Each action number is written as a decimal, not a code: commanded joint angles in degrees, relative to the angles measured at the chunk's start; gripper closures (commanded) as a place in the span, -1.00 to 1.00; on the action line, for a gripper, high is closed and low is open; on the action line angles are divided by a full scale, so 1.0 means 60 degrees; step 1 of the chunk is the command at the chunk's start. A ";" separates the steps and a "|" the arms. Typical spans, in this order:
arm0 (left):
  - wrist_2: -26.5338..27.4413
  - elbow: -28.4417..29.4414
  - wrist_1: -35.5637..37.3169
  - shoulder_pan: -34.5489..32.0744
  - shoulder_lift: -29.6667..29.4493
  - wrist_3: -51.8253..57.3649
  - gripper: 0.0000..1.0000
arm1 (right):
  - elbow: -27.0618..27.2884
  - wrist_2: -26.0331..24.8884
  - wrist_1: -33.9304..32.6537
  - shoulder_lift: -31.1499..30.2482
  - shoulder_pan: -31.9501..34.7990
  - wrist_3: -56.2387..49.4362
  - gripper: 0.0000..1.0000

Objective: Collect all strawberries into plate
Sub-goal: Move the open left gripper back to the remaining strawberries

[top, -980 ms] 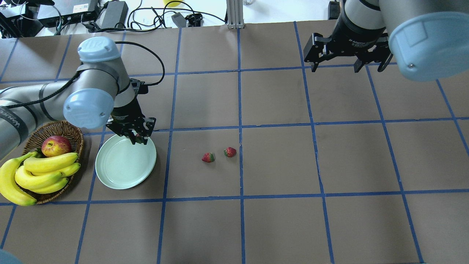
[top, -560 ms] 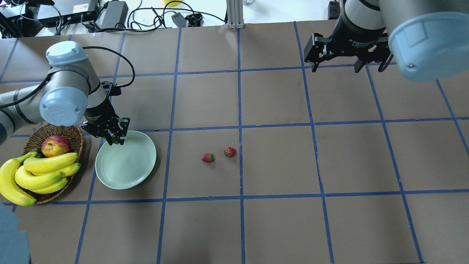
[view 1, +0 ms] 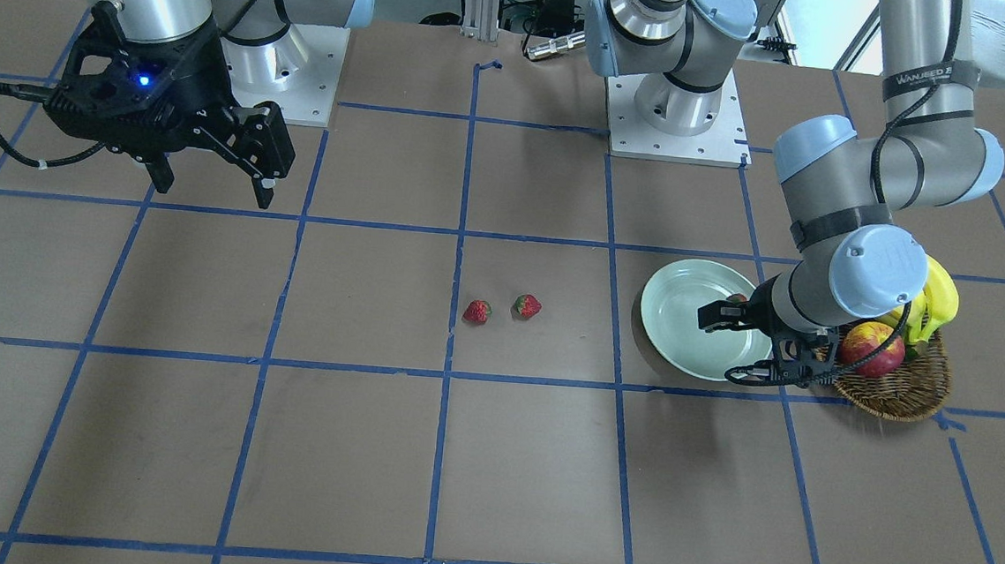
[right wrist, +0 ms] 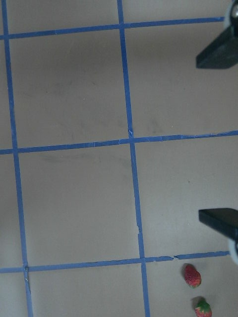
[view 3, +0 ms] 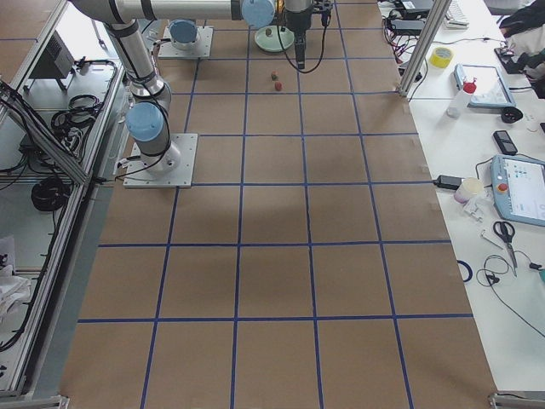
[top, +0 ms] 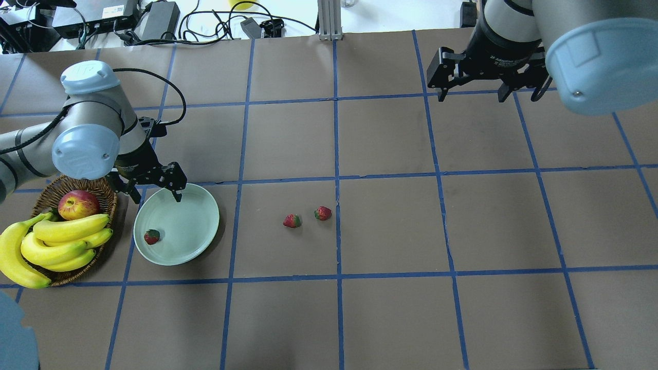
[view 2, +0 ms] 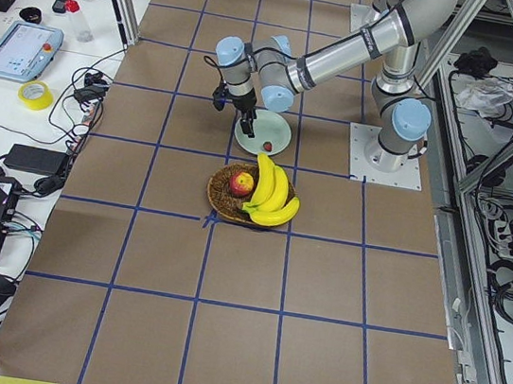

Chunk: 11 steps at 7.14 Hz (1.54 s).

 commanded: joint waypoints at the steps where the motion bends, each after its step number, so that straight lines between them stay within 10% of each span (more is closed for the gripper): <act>1: -0.1224 -0.0005 -0.0065 -0.0872 0.0444 -0.1190 -1.00 | 0.0035 -0.0004 0.0002 -0.0015 0.0000 0.0000 -1.00; 5: -0.2876 -0.0063 0.0915 -0.2912 0.0067 -0.6269 -1.00 | 0.0065 0.0040 0.0002 -0.0015 0.0014 0.0000 -1.00; 11: -0.3810 -0.0796 0.1458 -0.3222 -0.0782 -0.7554 -0.87 | 0.0079 0.0069 0.0002 -0.0015 0.0014 0.0015 -1.00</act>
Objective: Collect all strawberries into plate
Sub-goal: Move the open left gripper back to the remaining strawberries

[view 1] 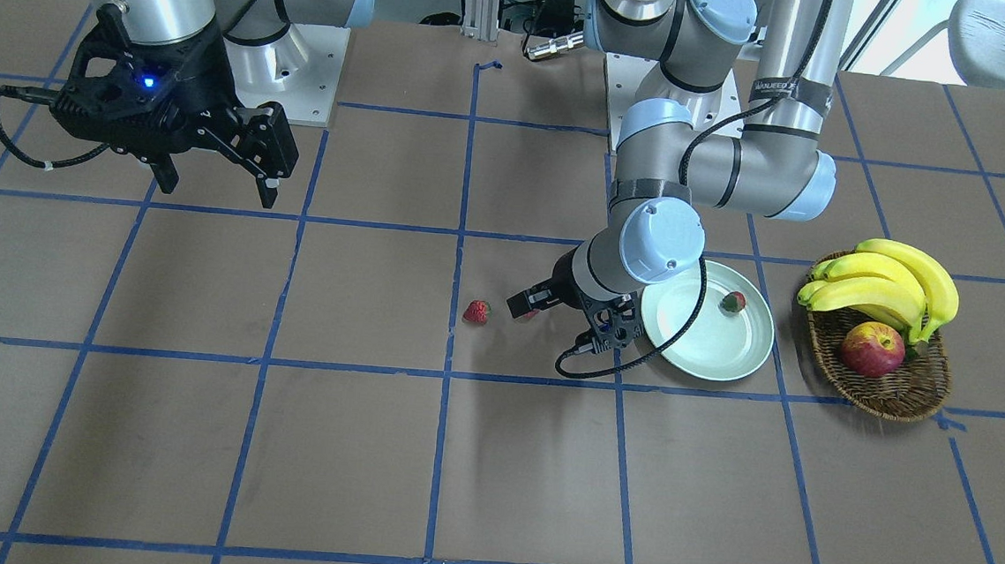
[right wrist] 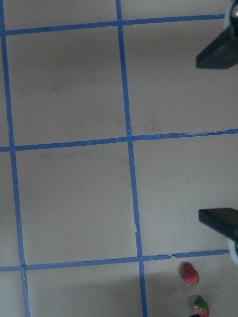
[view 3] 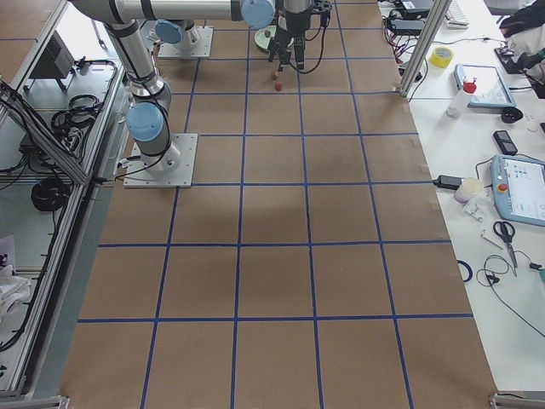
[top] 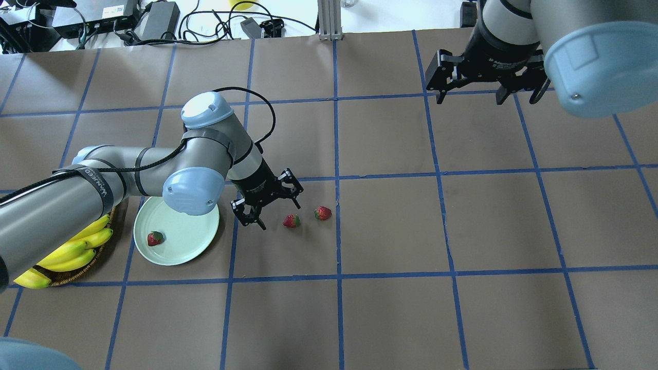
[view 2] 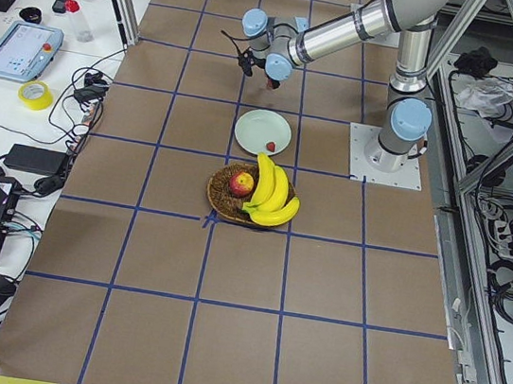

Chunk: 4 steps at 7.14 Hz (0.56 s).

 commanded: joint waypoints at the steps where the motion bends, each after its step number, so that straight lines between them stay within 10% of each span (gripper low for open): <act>1: -0.0174 -0.0026 0.0083 -0.0006 -0.0283 -0.0357 -0.75 | 0.0010 0.0011 -0.0014 0.0013 0.0000 0.0011 -1.00; 3: -0.0175 -0.0012 0.0127 -0.0020 -0.0445 -0.0357 -0.26 | 0.0010 0.0011 0.0000 -0.0002 0.0015 0.0011 -1.00; 4: -0.0160 0.0032 0.0142 -0.0006 -0.0474 -0.0357 0.54 | 0.0010 0.0011 0.0000 -0.0002 0.0015 0.0011 -1.00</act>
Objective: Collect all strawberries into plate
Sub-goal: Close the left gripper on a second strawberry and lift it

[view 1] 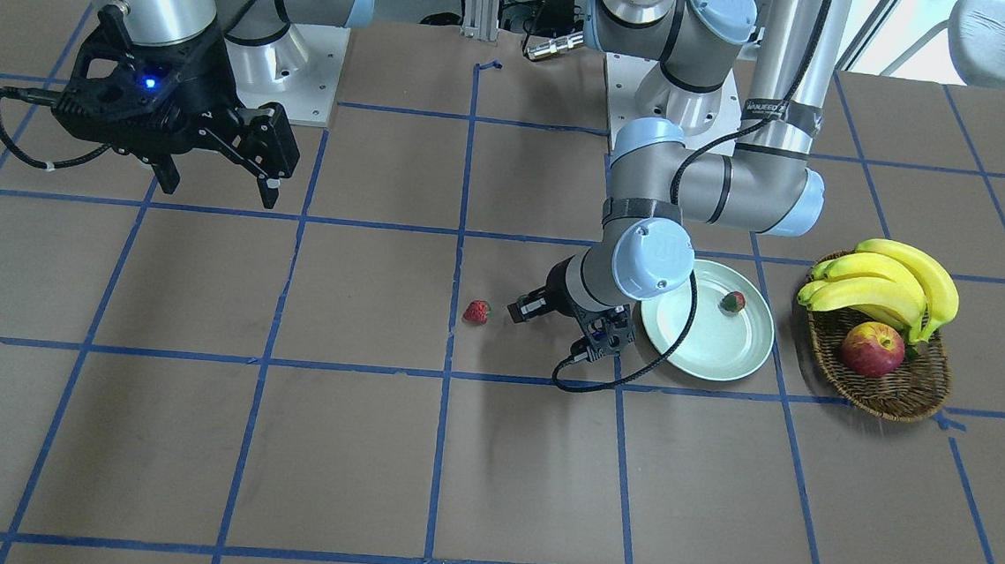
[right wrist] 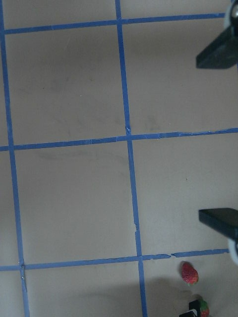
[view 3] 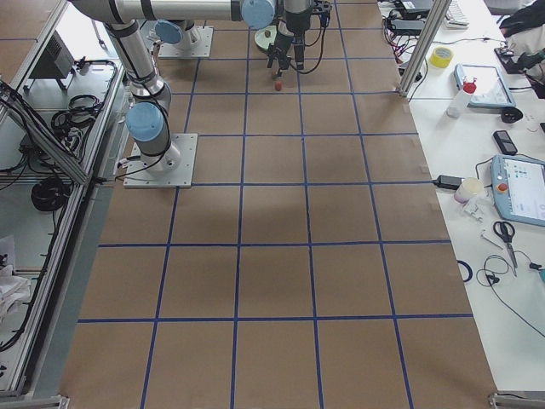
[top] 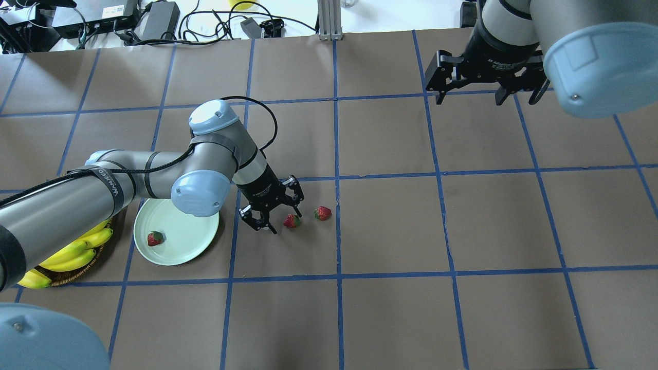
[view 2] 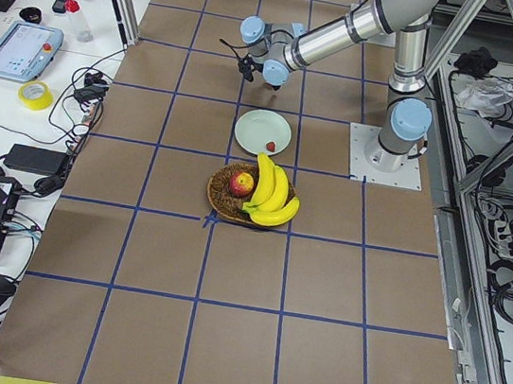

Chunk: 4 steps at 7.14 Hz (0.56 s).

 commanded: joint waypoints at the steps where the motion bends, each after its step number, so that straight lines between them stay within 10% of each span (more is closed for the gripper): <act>1: 0.0038 0.0122 0.0035 0.0010 -0.0059 0.0009 1.00 | 0.0000 0.0000 0.0001 -0.0003 0.0020 0.0000 -1.00; 4: 0.0940 0.0428 0.0050 0.0010 0.0160 0.0185 1.00 | 0.0015 -0.0088 0.0060 -0.0062 0.0005 0.0000 -1.00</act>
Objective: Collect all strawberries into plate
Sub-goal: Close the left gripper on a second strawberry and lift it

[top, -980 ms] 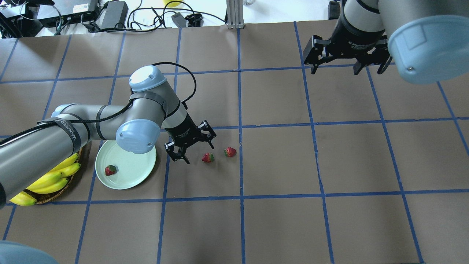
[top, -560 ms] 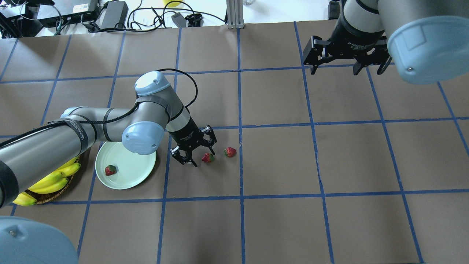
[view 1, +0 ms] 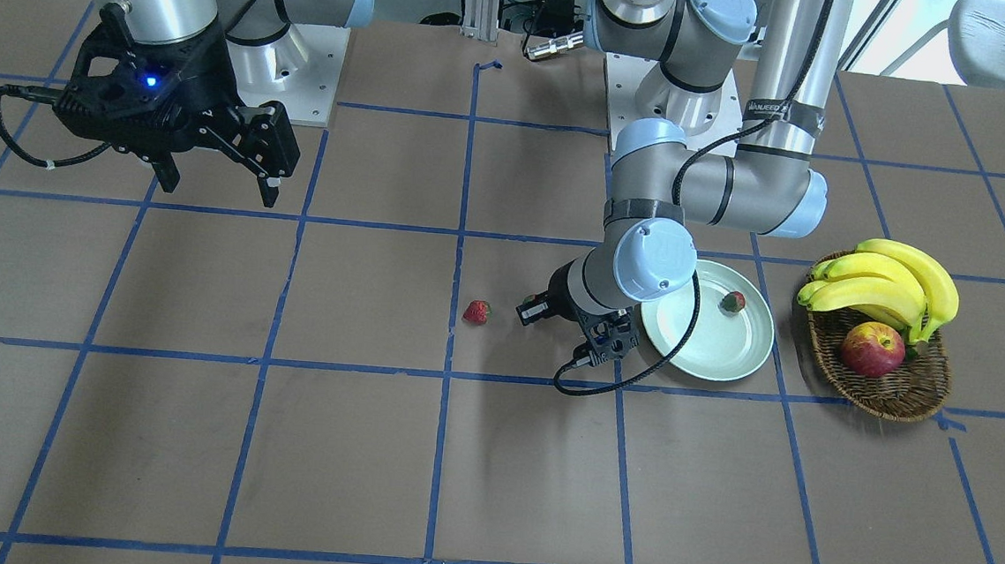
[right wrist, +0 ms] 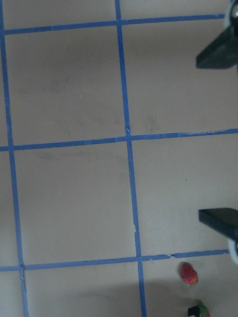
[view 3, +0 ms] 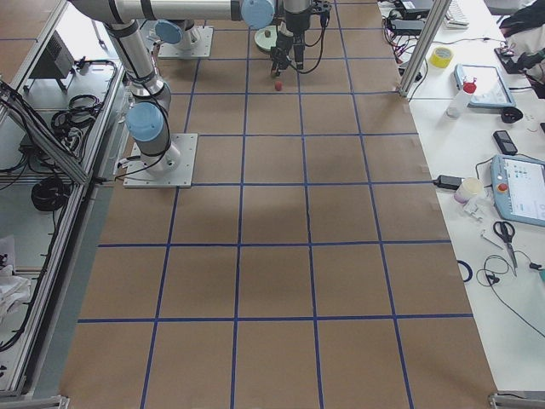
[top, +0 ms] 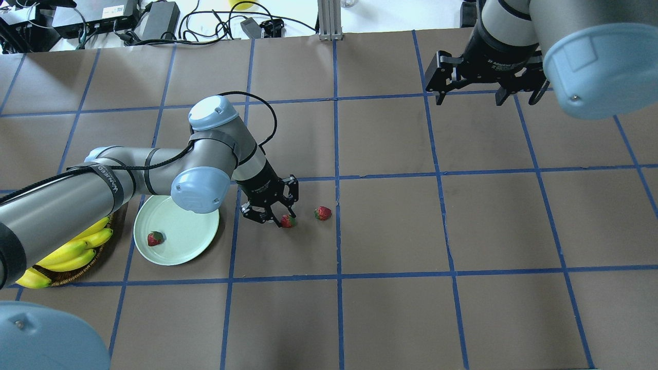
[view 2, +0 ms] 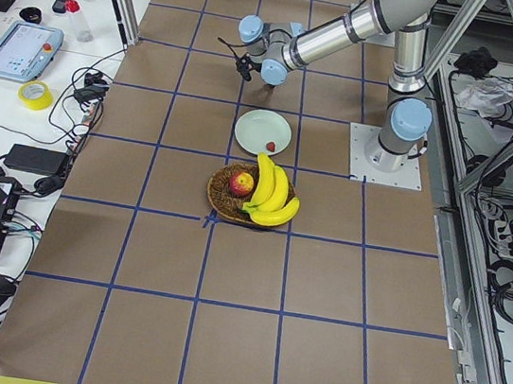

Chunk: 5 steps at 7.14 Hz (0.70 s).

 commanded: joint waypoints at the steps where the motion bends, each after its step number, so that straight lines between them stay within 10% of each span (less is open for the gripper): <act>1: 0.1043 0.0592 -0.0177 -0.0014 0.0237 0.0333 1.00 | 0.0017 -0.0034 0.0040 -0.0027 -0.0012 0.0014 -1.00; 5: 0.2874 0.1577 -0.2460 0.0408 0.0634 0.3693 1.00 | 0.0032 -0.0078 -0.0018 0.0061 -0.0026 0.0015 -1.00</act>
